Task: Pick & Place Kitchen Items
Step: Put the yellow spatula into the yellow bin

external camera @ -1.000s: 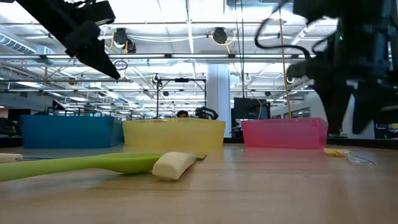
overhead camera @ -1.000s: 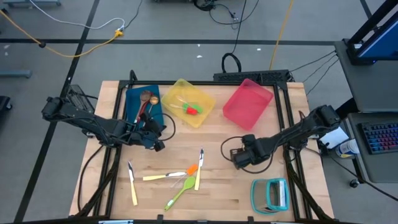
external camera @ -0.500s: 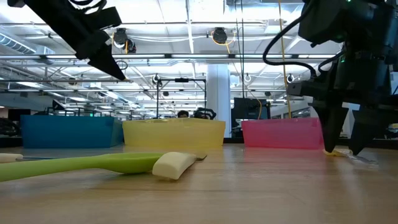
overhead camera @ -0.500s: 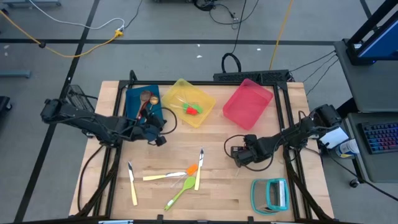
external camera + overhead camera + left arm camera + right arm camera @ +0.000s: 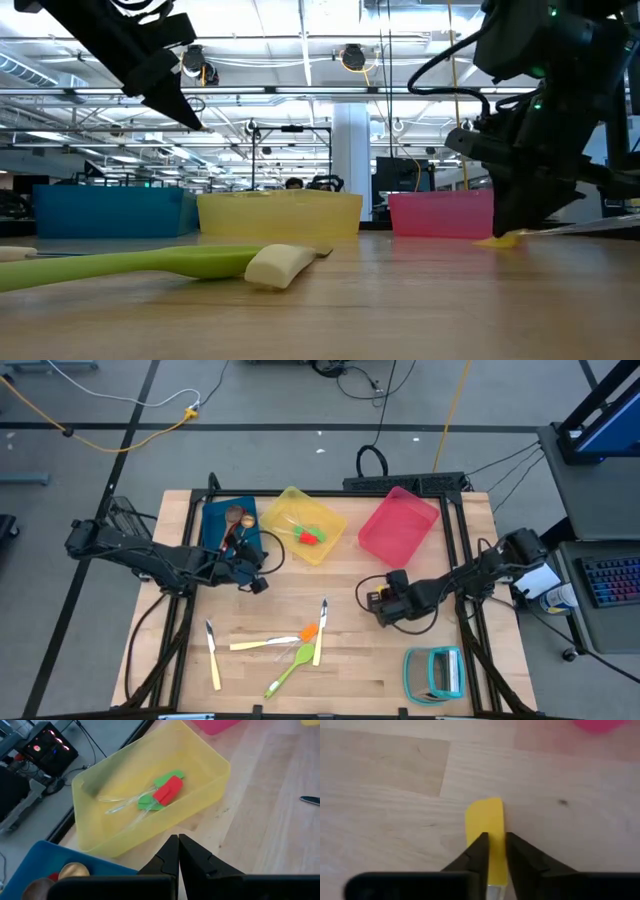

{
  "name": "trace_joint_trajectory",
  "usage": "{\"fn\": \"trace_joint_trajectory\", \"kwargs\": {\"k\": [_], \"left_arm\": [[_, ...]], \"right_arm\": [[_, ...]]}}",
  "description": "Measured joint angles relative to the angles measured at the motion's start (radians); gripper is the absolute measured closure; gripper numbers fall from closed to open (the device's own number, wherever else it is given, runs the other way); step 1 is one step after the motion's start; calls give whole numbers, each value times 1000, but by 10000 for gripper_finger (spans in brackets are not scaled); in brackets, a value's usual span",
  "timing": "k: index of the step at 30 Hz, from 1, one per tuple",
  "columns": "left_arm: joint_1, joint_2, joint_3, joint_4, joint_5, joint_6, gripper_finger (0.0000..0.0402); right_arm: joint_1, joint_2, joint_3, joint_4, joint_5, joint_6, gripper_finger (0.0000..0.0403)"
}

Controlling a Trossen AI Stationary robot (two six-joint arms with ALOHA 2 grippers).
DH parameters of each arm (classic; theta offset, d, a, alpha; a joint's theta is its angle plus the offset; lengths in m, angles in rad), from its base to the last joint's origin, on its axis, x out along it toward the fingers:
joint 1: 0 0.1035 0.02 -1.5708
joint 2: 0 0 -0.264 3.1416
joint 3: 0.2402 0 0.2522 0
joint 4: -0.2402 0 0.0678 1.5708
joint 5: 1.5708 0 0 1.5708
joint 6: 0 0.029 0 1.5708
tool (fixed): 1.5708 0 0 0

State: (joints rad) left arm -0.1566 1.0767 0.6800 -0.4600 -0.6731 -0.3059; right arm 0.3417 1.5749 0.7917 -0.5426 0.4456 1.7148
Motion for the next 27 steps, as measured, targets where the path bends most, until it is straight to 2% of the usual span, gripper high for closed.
{"fn": "trace_joint_trajectory", "kwargs": {"k": [3, 7, 16, 20, 27], "left_arm": [[-1, 0, 0, -5, 2, -10, 385], [-1, 0, 0, -10, 2, -11, 385], [-1, 0, 0, -16, 10, -18, 385], [-2, 0, 0, -16, 20, -29, 385], [-2, 0, 0, -17, 34, -48, 385]], "right_arm": [[-7, -5, -48, 125, 29, -94, 386], [-8, -4, -117, 303, 68, -173, 398], [0, -3, -143, 373, 78, -253, 400], [0, -2, -144, 414, 87, -294, 380], [0, 2, -145, 479, 111, -457, 300]]}}
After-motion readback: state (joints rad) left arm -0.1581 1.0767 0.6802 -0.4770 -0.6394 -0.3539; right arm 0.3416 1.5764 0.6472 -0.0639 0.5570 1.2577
